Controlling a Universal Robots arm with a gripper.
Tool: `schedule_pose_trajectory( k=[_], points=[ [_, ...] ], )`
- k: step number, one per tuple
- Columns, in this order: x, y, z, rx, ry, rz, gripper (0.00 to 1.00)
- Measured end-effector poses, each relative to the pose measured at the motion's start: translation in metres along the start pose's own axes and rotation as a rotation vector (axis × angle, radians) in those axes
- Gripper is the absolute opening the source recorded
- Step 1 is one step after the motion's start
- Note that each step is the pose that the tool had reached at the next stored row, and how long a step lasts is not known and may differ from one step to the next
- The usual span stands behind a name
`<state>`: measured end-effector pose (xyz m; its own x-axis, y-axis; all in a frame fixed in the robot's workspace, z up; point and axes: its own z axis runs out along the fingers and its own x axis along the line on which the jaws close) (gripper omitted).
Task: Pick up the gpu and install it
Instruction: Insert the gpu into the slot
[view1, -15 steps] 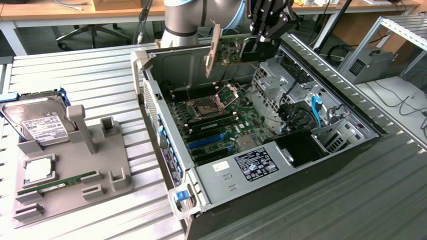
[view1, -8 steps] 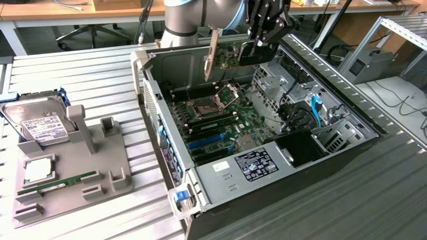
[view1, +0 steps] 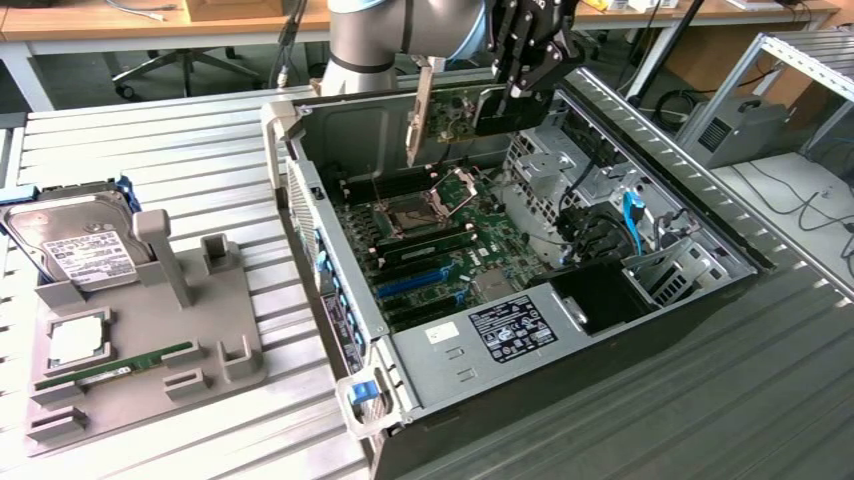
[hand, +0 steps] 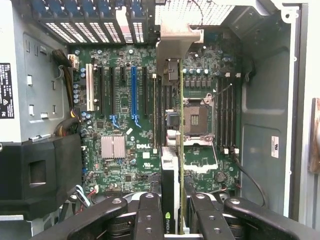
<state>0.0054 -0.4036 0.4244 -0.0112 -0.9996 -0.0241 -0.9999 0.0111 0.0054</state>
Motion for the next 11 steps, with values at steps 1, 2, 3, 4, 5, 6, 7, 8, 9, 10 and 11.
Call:
schedule_pose_trajectory(
  k=[1, 2, 3, 4, 5, 6, 7, 8, 9, 10, 11],
  points=[
    [0.0, 0.0, 0.0, 0.0, 0.0, 0.0, 0.27],
    [0.0, 0.0, 0.0, 0.0, 0.0, 0.0, 0.27],
    [0.0, 0.0001, 0.0001, 0.0001, -0.0001, 0.0, 0.27],
    [0.0, 0.0001, 0.0001, 0.0001, -0.0001, 0.0, 0.27],
    [0.0, 0.0001, 0.0001, 0.0001, 0.0, 0.0, 0.27],
    [0.0, 0.0001, 0.0001, 0.0001, -0.0001, 0.0, 0.27],
    [0.0, 0.0001, 0.0001, 0.0, -0.0001, 0.0, 0.27],
    [0.0, 0.0001, 0.0001, 0.0001, -0.0001, 0.0, 0.27],
    [0.0, 0.0001, 0.0001, 0.0, -0.0001, 0.0, 0.27],
    [0.0, 0.0003, 0.0005, 0.0002, -0.0003, 0.0, 0.27],
    [0.0, 0.0008, 0.0012, 0.0001, -0.0001, 0.0, 0.27]
  ],
)
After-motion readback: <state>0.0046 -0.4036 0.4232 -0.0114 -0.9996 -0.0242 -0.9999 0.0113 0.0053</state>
